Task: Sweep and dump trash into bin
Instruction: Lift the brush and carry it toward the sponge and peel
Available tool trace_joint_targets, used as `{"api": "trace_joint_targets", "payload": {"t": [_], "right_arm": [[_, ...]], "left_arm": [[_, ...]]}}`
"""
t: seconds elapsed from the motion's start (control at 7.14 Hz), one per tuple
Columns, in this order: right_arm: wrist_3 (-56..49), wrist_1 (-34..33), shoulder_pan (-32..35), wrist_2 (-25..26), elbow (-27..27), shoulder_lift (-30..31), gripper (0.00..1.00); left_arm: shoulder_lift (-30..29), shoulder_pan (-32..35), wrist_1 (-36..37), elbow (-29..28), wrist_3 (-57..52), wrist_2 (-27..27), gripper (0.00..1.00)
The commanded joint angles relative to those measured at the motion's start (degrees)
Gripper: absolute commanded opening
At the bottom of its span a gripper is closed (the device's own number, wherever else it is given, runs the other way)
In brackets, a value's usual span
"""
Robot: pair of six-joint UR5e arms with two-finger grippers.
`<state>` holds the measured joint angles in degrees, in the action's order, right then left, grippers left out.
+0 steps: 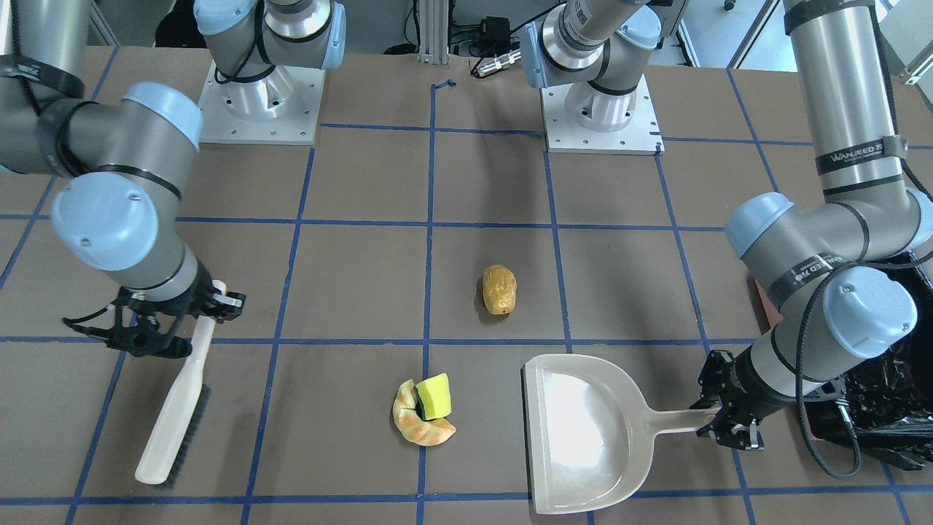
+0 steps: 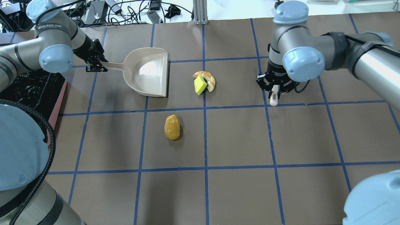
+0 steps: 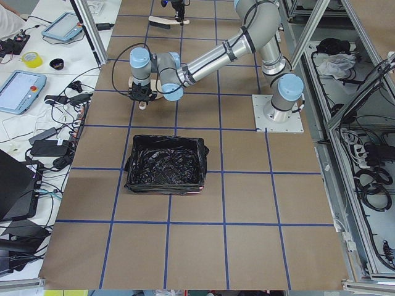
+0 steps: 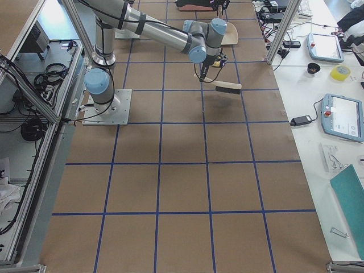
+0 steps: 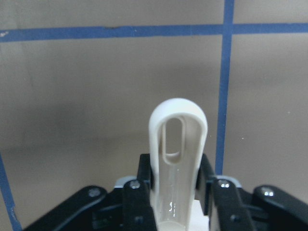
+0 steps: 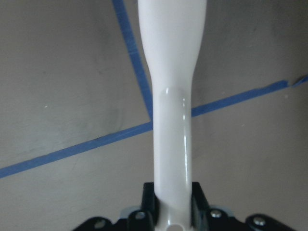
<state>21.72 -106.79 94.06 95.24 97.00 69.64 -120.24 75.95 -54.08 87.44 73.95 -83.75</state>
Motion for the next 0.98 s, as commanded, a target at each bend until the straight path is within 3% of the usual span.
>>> {"api": "trace_joint_targets", "payload": {"t": [0.0, 0.28, 0.56, 0.84], "right_arm": [[10.61, 1.5, 6.38, -0.4, -1.63, -1.96, 0.0], [16.73, 0.63, 9.27, -6.8, -4.18, -4.06, 0.0], [21.67, 0.62, 15.15, -6.99, -9.35, -9.67, 0.0], [21.18, 0.36, 16.06, -10.75, -12.78, -11.8, 0.0]], "left_arm": [[0.1, 4.43, 5.52, 0.7, 1.71, -4.62, 0.0], [-0.17, 7.28, 6.63, 1.58, 6.04, -7.22, 0.0], [-1.04, 7.63, 4.51, 2.38, 8.65, -6.87, 0.0], [-1.83, 7.72, 4.51, 2.12, 11.66, -7.39, 0.0]]}}
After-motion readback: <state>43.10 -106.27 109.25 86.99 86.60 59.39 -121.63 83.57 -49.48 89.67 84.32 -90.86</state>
